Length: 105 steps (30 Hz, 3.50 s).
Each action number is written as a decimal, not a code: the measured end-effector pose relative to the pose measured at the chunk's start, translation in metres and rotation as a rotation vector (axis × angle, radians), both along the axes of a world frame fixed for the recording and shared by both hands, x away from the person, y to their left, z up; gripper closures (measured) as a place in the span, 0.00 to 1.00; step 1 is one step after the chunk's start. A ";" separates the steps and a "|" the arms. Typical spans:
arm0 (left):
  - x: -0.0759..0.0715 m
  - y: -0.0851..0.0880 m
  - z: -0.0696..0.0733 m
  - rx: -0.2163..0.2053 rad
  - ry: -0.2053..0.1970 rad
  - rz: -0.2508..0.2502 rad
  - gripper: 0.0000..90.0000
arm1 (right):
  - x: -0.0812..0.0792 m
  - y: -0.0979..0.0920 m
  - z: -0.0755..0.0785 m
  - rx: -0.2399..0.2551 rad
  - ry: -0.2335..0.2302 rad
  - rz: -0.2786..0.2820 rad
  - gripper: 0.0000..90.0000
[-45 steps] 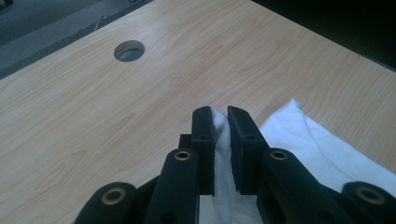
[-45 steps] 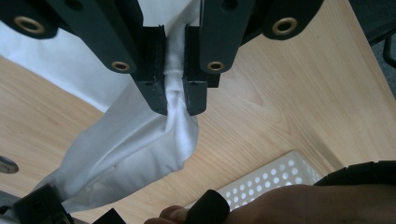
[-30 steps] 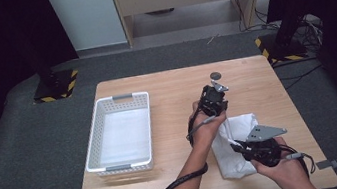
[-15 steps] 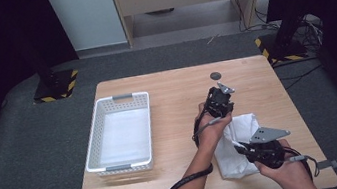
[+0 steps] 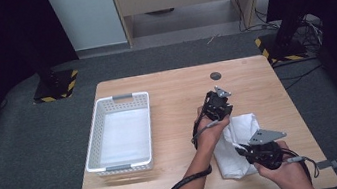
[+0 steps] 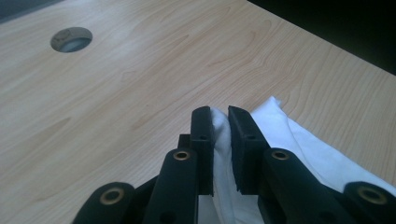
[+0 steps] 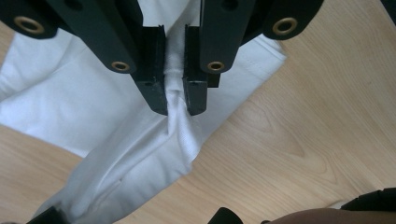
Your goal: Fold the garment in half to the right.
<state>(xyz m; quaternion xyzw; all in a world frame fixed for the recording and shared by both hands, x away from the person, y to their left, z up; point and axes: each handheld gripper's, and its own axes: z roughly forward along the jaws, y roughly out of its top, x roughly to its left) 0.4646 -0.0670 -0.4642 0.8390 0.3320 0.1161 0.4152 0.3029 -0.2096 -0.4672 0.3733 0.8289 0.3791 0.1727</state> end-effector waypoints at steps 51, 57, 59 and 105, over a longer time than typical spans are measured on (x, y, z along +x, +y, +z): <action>-0.070 0.088 -0.024 -0.006 -0.022 0.052 0.03 | 0.001 0.006 -0.018 -0.035 0.012 -0.003 0.90; -0.085 0.097 -0.032 -0.023 -0.013 0.053 0.03 | 0.000 0.005 -0.019 -0.036 0.014 -0.006 0.90; -0.089 0.099 -0.034 -0.024 -0.016 0.053 0.03 | 0.000 0.005 -0.018 -0.035 0.015 -0.008 0.90; -0.111 0.125 -0.062 0.068 -0.047 0.074 0.04 | -0.001 -0.028 -0.031 -0.012 0.027 -0.100 0.89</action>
